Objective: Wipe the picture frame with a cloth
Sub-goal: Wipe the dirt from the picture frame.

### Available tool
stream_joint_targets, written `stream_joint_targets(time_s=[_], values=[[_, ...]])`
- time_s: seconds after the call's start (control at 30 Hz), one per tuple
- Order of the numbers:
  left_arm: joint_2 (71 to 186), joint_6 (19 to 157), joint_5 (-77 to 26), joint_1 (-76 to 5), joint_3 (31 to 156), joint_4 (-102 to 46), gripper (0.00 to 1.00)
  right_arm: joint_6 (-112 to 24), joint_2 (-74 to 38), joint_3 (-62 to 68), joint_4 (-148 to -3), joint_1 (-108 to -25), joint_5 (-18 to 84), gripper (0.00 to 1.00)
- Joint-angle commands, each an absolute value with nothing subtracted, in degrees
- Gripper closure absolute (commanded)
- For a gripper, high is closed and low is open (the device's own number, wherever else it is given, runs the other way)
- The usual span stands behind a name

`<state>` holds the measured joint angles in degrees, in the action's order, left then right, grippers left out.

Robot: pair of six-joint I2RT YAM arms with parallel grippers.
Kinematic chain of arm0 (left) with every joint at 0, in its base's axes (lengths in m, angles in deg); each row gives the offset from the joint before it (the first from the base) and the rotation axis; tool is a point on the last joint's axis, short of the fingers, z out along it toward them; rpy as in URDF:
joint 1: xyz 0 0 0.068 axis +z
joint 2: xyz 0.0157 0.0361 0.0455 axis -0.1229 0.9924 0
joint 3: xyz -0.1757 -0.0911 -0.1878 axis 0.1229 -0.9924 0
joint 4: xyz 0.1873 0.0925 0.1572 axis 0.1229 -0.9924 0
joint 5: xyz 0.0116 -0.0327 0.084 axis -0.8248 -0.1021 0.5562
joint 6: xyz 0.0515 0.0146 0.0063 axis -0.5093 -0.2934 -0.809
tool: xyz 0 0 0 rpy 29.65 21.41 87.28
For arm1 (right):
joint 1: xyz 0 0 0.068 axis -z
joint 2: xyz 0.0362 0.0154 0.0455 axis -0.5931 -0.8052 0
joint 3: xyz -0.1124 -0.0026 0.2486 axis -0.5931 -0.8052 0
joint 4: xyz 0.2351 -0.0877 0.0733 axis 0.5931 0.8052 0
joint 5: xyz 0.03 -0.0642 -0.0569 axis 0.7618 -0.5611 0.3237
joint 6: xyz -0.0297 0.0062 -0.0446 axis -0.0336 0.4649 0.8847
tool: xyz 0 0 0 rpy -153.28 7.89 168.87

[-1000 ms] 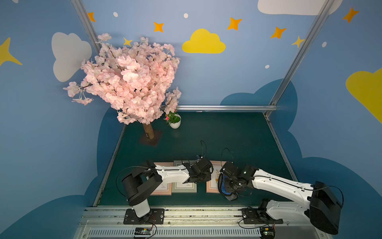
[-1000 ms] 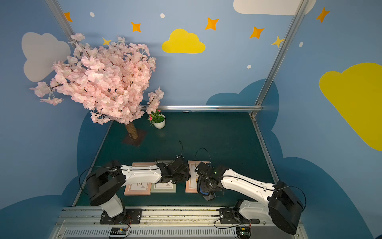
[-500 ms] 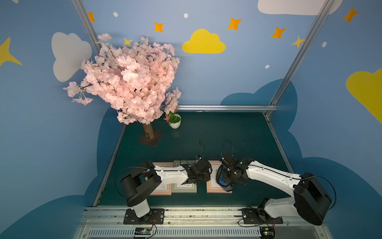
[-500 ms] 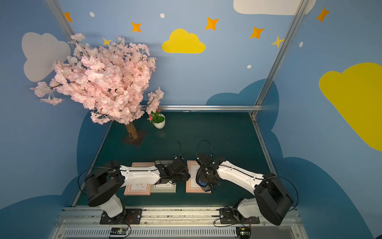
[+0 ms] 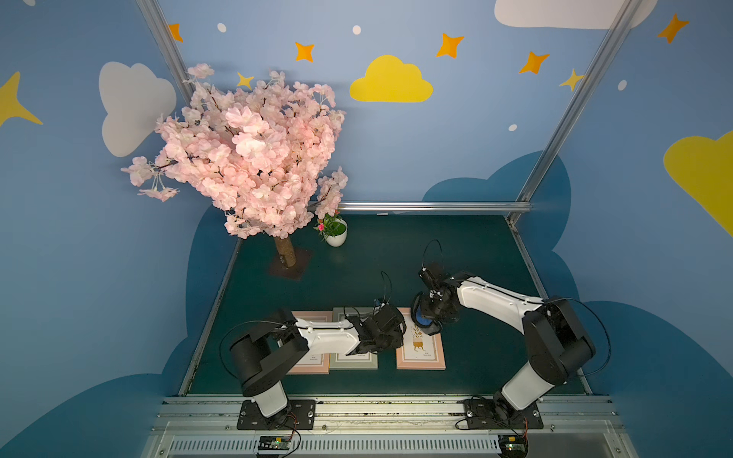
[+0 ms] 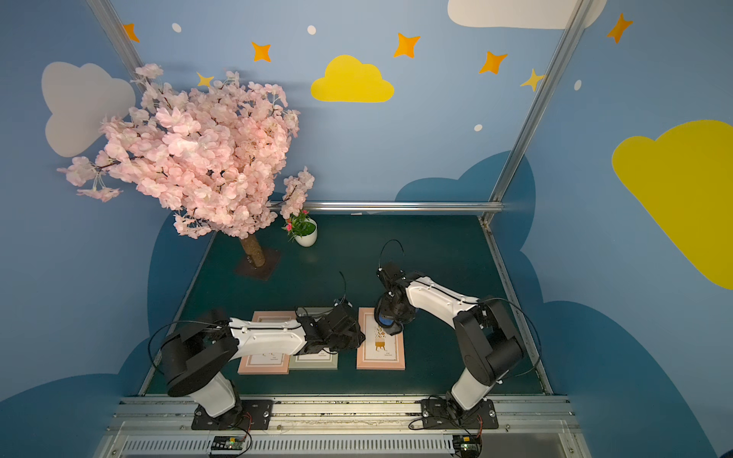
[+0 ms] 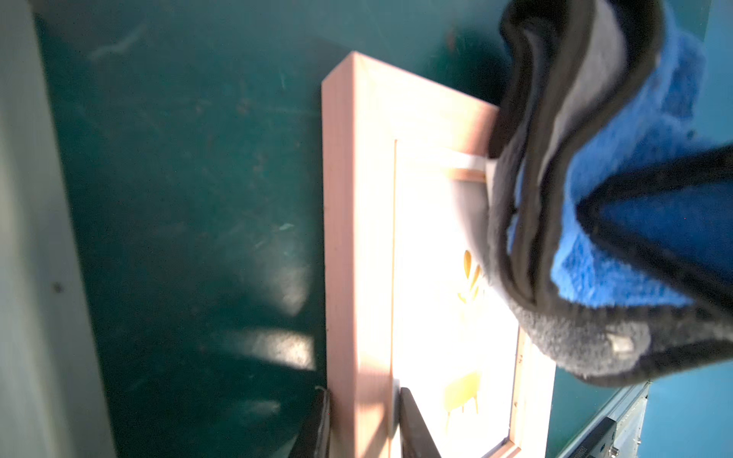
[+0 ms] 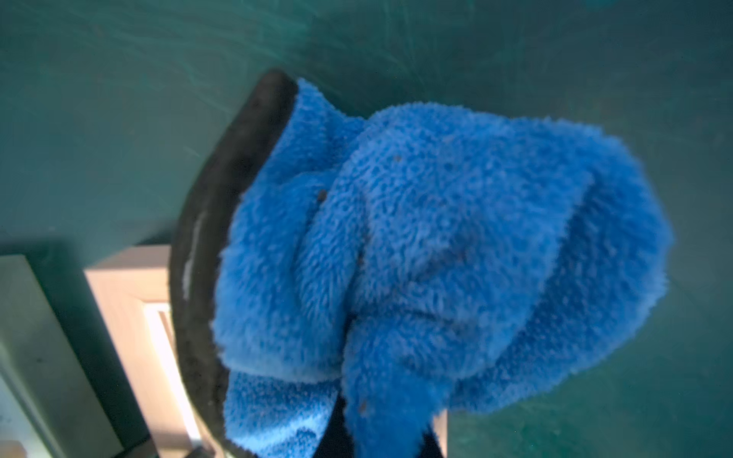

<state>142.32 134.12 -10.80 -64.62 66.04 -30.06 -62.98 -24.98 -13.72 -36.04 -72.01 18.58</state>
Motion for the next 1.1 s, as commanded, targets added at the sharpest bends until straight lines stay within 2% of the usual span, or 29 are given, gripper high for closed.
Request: stream_joint_targets(time_s=[0.0, 0.53, 0.73, 0.87, 1.07], values=[[145.27, 135.43, -10.27, -64.89, 62.10, -42.76, 0.98, -61.53, -25.59, -13.55, -36.05, -73.24, 21.32, 1.00], [145.56, 135.31, -9.70, -64.67, 62.71, -42.58, 0.98, -75.73, -8.71, -31.85, -30.45, -86.94, 23.22, 1.00], [145.11, 135.85, -9.96, -64.67, 61.66, -41.69, 0.98, -80.43, -2.18, -34.67, -30.66, -89.36, 25.27, 1.00], [145.04, 135.94, -10.12, -64.79, 61.62, -41.66, 0.98, -81.04, -2.28, -34.68, -31.81, -88.92, 23.24, 1.00], [145.03, 136.53, -10.32, -65.33, 60.92, -40.80, 0.98, -76.12, -9.09, -30.23, -34.24, -86.05, 22.84, 1.00]])
